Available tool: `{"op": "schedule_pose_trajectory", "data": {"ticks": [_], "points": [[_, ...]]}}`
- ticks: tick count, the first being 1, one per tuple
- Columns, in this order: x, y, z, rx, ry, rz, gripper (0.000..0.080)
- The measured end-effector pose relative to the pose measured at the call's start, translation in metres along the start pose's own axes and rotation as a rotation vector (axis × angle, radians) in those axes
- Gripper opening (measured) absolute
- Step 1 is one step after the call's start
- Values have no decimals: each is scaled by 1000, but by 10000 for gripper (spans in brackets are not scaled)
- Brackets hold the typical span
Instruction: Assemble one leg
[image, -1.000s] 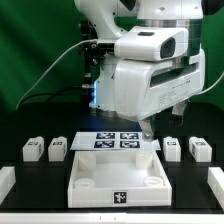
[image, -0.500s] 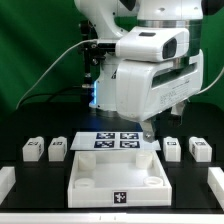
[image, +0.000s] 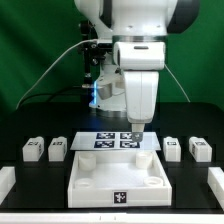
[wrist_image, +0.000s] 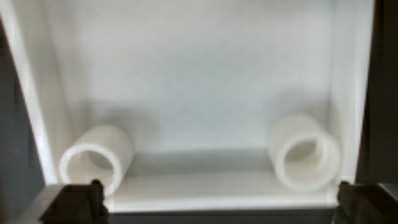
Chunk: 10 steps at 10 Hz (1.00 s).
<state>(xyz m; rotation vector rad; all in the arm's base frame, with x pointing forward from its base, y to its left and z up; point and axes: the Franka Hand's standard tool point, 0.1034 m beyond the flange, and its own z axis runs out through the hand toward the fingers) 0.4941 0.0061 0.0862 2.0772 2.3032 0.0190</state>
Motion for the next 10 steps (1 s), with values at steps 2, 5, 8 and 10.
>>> {"op": "schedule_pose_trajectory", "data": {"ticks": [2, 5, 8, 10], "points": [[1, 0, 0, 2, -8, -36, 650], [-2, -9, 11, 28, -6, 20, 650], [-18, -49, 54, 55, 12, 40, 650], [-17, -57, 72, 77, 22, 47, 650]]}}
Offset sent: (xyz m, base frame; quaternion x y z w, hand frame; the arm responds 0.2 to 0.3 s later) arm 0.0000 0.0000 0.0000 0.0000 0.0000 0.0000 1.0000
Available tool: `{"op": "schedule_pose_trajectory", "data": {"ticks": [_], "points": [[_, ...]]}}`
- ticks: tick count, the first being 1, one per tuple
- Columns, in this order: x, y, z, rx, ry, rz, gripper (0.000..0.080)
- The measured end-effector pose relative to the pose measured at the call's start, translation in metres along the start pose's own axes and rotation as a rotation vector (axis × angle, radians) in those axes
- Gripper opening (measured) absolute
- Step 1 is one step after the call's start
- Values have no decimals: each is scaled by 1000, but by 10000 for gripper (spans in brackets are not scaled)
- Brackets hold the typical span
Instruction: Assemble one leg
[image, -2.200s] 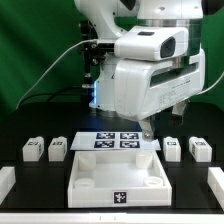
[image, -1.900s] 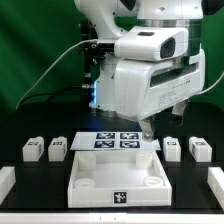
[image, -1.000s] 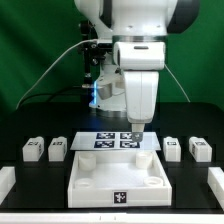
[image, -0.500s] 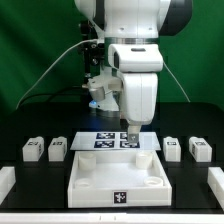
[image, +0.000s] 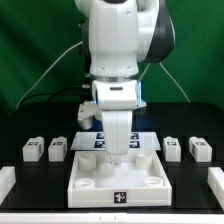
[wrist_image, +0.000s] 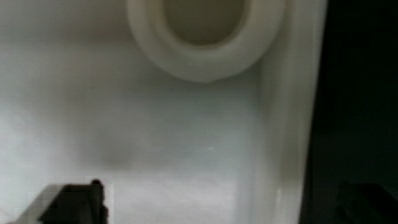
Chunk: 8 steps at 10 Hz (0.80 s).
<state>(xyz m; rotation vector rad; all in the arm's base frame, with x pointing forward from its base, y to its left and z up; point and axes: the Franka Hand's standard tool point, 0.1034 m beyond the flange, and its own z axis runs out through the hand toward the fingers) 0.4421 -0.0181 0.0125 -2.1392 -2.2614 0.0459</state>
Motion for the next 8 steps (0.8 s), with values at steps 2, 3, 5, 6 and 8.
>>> {"op": "schedule_pose_trajectory", "data": {"ticks": [2, 3, 5, 6, 8], "points": [[0, -1, 1, 3, 1, 5, 562], [0, -1, 2, 4, 1, 6, 428], [0, -2, 2, 5, 1, 6, 246], [0, -2, 2, 6, 1, 6, 112], [0, -1, 2, 2, 1, 6, 58]]}}
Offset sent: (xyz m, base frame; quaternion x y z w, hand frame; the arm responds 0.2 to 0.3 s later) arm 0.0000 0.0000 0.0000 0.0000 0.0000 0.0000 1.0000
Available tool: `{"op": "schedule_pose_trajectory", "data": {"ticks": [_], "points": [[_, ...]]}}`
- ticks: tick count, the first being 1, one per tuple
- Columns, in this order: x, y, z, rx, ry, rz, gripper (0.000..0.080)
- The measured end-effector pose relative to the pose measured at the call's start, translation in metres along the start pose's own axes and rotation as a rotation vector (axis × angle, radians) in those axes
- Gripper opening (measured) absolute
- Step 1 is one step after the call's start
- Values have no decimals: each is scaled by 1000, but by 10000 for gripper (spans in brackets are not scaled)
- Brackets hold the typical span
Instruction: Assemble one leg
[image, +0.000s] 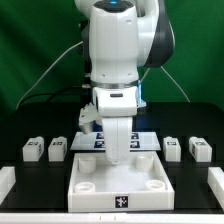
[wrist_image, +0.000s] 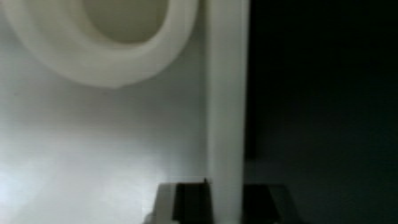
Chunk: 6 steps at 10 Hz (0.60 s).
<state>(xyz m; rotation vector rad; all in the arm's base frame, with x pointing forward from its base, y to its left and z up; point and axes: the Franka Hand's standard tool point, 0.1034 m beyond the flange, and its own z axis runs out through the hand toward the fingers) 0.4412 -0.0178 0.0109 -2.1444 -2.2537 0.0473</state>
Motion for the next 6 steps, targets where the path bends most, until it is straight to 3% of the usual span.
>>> {"op": "schedule_pose_trajectory", "data": {"ticks": [6], "points": [[0, 0, 0, -1, 0, 0, 58]]}}
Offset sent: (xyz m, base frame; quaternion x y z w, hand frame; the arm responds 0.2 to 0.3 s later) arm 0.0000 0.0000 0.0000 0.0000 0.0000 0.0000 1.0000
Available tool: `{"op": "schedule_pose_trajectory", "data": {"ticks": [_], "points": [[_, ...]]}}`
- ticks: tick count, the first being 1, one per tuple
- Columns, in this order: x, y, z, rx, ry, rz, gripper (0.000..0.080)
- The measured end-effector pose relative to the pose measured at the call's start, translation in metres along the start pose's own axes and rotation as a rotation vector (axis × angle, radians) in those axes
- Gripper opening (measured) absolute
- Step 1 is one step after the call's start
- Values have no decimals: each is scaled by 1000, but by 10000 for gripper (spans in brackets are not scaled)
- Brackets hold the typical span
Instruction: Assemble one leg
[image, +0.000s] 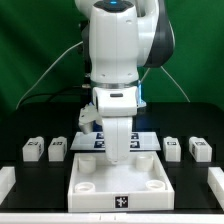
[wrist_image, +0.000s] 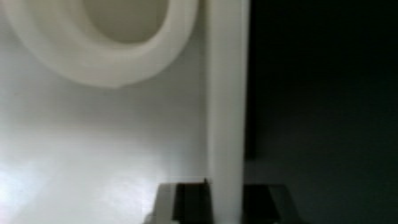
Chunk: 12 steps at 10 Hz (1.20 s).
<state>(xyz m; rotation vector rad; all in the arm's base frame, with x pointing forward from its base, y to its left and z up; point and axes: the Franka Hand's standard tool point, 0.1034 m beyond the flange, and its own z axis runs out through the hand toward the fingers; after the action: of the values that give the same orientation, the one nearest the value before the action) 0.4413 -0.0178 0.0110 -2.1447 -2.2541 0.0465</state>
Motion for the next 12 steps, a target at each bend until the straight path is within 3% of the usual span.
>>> {"op": "schedule_pose_trajectory", "data": {"ticks": [2, 4, 6, 9, 10, 12], "points": [[9, 10, 0, -10, 5, 32, 59], [40, 36, -1, -40, 26, 70, 59], [64, 57, -3, -42, 38, 68, 59], [83, 59, -2, -25, 47, 67, 60], [83, 59, -3, -16, 43, 81, 60], [83, 59, -2, -24, 41, 71, 60]]}}
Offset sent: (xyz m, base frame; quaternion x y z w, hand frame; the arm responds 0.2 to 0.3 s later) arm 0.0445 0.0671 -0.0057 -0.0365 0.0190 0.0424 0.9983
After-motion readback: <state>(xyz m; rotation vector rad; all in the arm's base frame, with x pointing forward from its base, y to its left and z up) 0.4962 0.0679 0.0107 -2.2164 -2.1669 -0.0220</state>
